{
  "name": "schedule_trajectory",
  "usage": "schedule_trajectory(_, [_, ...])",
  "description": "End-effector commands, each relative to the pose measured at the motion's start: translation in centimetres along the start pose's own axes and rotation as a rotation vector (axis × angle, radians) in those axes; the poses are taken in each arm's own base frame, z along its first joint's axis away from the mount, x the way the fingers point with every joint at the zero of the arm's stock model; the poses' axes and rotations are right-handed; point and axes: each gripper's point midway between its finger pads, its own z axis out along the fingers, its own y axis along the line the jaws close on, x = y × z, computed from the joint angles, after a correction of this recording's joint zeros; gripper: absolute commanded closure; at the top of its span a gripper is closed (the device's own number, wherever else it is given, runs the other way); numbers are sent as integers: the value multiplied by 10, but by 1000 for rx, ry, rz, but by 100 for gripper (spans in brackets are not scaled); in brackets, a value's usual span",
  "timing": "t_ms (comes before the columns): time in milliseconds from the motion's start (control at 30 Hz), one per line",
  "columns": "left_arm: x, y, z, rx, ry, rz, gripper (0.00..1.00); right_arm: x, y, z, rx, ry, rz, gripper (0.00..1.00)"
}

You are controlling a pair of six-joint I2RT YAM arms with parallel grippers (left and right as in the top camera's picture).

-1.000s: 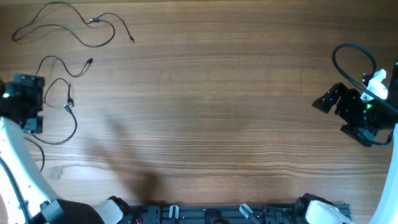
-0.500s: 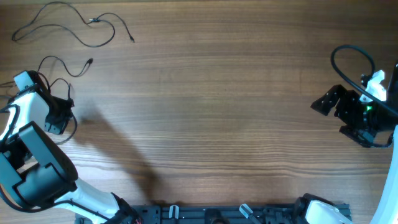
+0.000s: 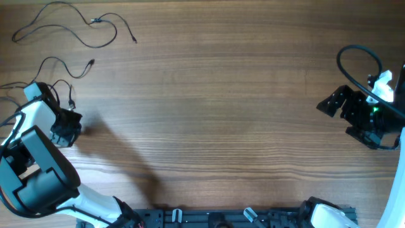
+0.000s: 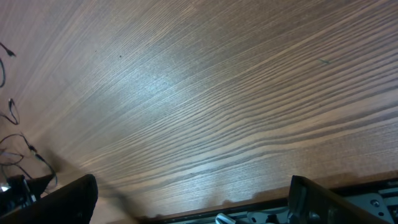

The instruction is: Untangle cables

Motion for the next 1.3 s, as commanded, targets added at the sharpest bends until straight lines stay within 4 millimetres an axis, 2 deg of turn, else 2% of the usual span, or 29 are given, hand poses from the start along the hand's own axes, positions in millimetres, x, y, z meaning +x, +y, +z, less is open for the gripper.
schedule_trajectory(0, [20,34,15,-153,50,-43,96,4,3,-2,-13,2,-39,0])
schedule_trajectory(100, [21,43,15,-179,65,-61,96,6,2,-2,-9,8,-47,0])
schedule_trajectory(167, [23,62,13,-237,81,-186,96,5,2,-2,-9,8,-47,0])
schedule_trajectory(267, [17,68,10,-229,77,-221,96,4,2,-2,-10,2,-48,0])
schedule_trajectory(333, [9,64,2,-199,47,-229,96,3,3,-2,-12,-2,-48,0])
schedule_trajectory(400, [-4,46,-20,-88,15,-238,96,3,4,-2,-19,-1,-48,0])
schedule_trajectory(467, [-14,18,-54,93,-11,-211,96,4,7,-2,-37,3,-51,0])
schedule_trajectory(533, [-15,-17,-98,342,-27,-113,96,5,10,-2,-54,7,-51,0])
schedule_trajectory(600, [3,-43,-167,634,-33,-35,96,8,17,-3,-98,20,-87,0])
schedule_trajectory(633, [15,-50,-195,741,-36,31,94,10,22,-4,-127,27,-115,0])
schedule_trajectory(700, [40,-49,-238,884,-38,105,88,15,29,-5,-171,44,-146,0])
schedule_trajectory(733, [48,-44,-249,900,-47,112,80,16,28,-5,-170,48,-143,0])
schedule_trajectory(767, [57,-37,-256,903,-52,114,68,16,29,-5,-170,47,-144,0])
schedule_trajectory(833, [80,-20,-263,887,-27,106,16,22,36,-15,-206,13,-163,0])
schedule_trajectory(867, [91,-12,-261,864,10,95,3,29,43,-23,-246,-14,-181,0])
schedule_trajectory(967, [114,2,-250,798,100,111,0,47,52,-49,-289,-140,-250,0])
schedule_trajectory(1033, [129,2,-253,836,122,233,0,65,56,-71,-308,-270,-316,0])
schedule_trajectory(1067, [140,-3,-264,915,140,328,1,71,58,-79,-316,-321,-342,0])
schedule_trajectory(1100, [170,-6,-292,1109,151,551,2,77,62,-92,-340,-403,-331,0])
schedule_trajectory(1167, [185,2,-300,1146,150,607,7,77,64,-98,-358,-433,-301,0])
schedule_trajectory(1267, [214,23,-311,1153,124,624,6,70,68,-104,-381,-461,-257,0])
